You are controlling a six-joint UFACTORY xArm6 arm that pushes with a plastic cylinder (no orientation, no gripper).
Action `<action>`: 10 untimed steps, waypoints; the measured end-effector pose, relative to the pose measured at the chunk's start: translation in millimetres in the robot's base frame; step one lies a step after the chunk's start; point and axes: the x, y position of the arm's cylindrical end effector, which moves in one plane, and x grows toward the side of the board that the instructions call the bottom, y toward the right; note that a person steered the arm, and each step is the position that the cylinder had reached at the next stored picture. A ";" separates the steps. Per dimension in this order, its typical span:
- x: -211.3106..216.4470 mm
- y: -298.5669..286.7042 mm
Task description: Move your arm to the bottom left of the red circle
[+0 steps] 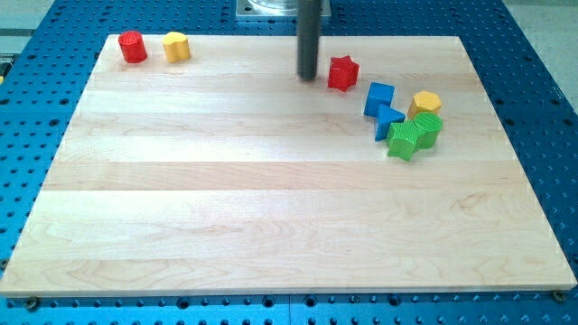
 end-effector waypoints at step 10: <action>164.2 -267.8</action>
